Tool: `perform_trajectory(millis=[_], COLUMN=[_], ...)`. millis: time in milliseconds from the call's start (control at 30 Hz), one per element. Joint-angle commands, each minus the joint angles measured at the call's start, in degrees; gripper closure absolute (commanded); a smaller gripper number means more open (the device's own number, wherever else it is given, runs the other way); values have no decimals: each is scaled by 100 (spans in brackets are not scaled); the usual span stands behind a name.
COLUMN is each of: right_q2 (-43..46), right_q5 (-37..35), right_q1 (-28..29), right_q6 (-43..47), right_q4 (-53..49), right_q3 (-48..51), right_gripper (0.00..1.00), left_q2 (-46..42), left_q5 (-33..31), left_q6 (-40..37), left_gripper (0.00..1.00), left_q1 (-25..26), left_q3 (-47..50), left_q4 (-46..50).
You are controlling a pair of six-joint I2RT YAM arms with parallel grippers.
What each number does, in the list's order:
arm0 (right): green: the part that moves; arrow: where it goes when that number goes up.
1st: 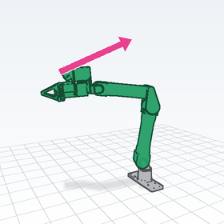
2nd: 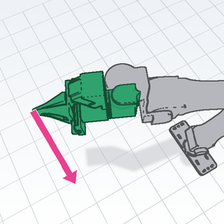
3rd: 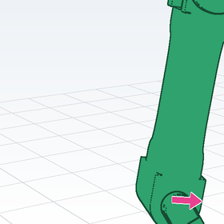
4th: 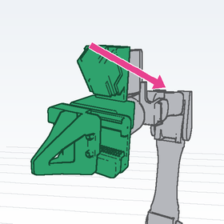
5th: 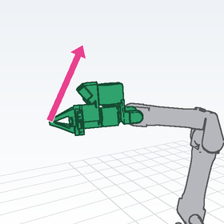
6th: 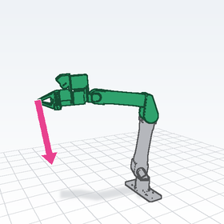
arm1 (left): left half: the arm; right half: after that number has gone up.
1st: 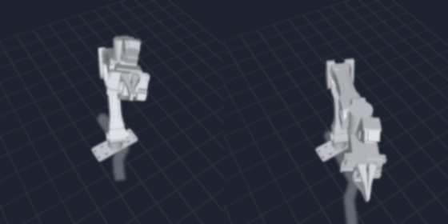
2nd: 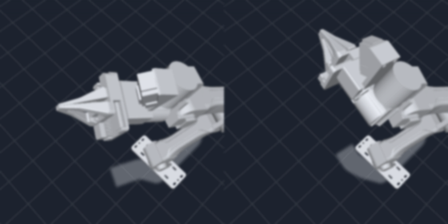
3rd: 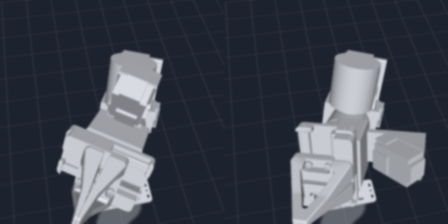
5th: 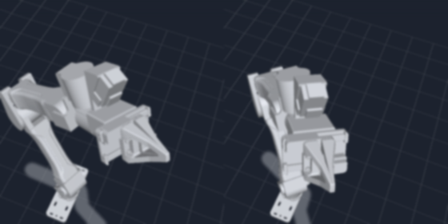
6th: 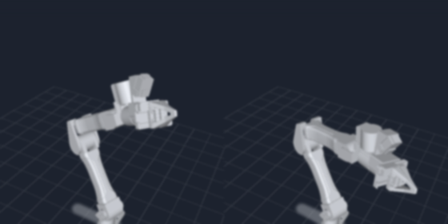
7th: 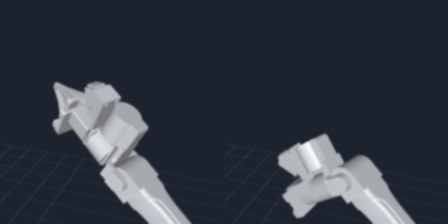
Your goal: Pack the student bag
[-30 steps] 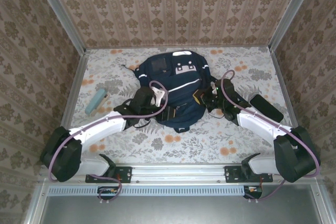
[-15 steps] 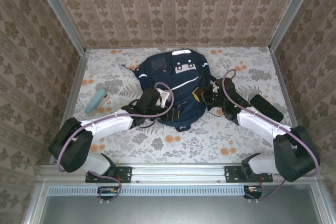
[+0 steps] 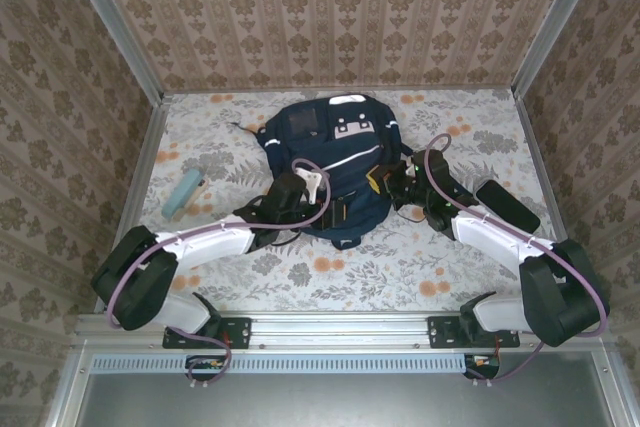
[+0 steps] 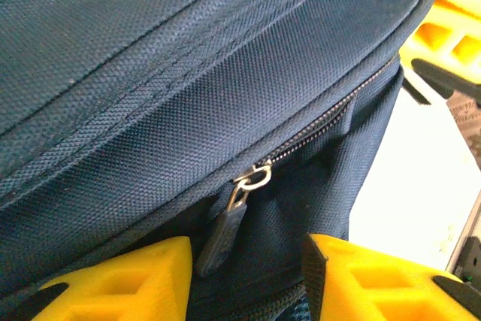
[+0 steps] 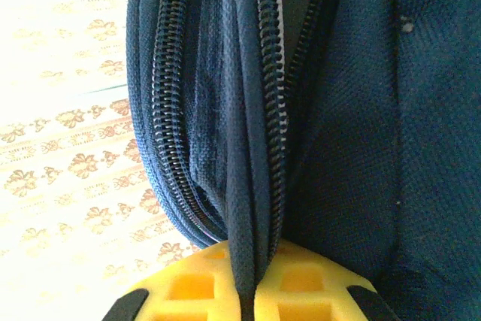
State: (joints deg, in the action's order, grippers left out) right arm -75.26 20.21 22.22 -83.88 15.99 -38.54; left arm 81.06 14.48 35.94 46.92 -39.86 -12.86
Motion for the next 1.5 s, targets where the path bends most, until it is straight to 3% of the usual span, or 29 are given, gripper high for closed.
perform_trajectory(millis=[0,233,433,833,1233,1467], right_q2=[74,82,58,80,606,715], right_q5=[291,300,282,186,-362,-476], right_q1=[60,141,266,302,50,-58], right_q6=[-138,-197,-248,-188,454,600], right_q4=[694,750,788,662,-510,-926], right_q3=[-57,-18,-13,31,-28,-49], right_gripper=[97,97,97,98,99,100], left_q2=[-109,-22,2,-53,-771,-1311], left_q5=[-609,-861,-1041,-1218,-1986,-2327], left_q6=[263,481,447,314,-237,-344], left_gripper=[54,55,63,100,100,100], left_q1=[-25,70,123,148,9,-569], left_q3=[-75,-145,-165,-172,14,348], left_q4=[-206,-324,-347,-158,1237,1790])
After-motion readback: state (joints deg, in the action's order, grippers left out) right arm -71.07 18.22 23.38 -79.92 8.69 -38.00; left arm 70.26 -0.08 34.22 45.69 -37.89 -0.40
